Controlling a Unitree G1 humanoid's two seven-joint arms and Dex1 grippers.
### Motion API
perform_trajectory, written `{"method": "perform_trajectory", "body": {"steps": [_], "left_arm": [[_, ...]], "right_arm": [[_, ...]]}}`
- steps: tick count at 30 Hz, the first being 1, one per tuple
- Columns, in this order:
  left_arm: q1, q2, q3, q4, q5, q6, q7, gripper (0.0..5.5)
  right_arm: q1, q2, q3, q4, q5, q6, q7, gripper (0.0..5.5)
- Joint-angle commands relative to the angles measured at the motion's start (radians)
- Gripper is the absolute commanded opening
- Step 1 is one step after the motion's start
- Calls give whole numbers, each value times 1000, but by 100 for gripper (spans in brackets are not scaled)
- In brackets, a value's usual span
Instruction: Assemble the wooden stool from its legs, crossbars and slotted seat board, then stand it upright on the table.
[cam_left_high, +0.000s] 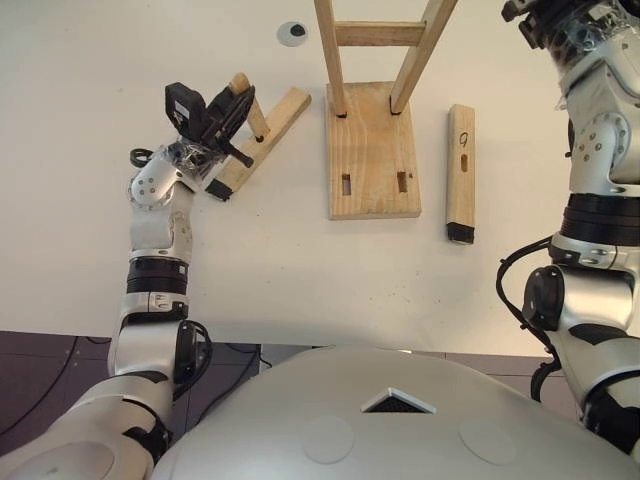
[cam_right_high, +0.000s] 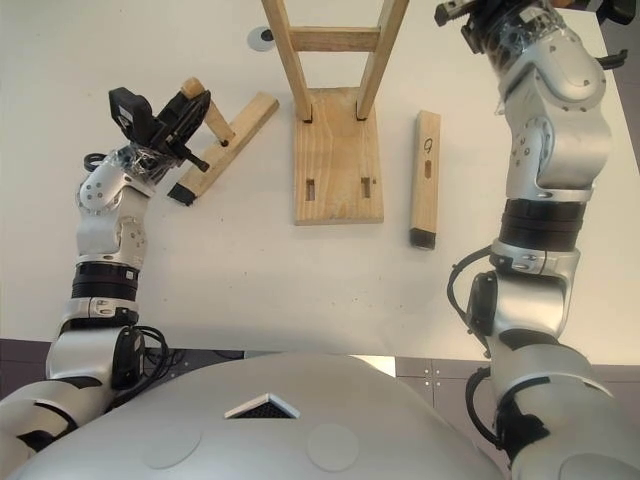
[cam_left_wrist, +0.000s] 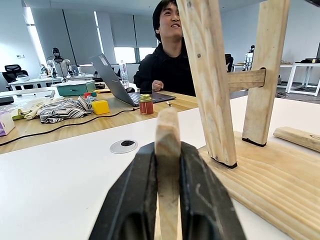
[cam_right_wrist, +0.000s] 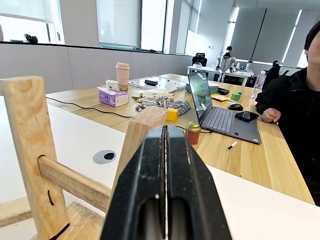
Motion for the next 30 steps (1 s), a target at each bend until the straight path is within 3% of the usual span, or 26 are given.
{"method": "perform_trajectory", "body": {"steps": [1, 6, 12, 18, 24, 30], "left_arm": [[111, 9, -49, 106, 98, 120, 13, 95], [118, 109, -20, -142, 81, 301, 7, 168], [90, 338, -21, -532, 42, 771, -60, 248], [50, 394, -73, -575, 46, 971, -82, 345], [84, 341, -146, -432, 119, 902, -49, 345], [96, 313, -139, -395, 133, 831, -43, 247]], "right_arm": [[7, 1, 10, 4, -13, 5, -6, 0], [3, -3, 11, -3, -14, 9, -8, 0], [68, -4, 1, -56, -7, 23, -23, 0], [72, 1, -4, -61, -8, 19, -32, 0], [68, 8, 3, -59, -6, 20, -38, 0], [63, 0, 5, -48, -7, 23, -33, 0]]}}
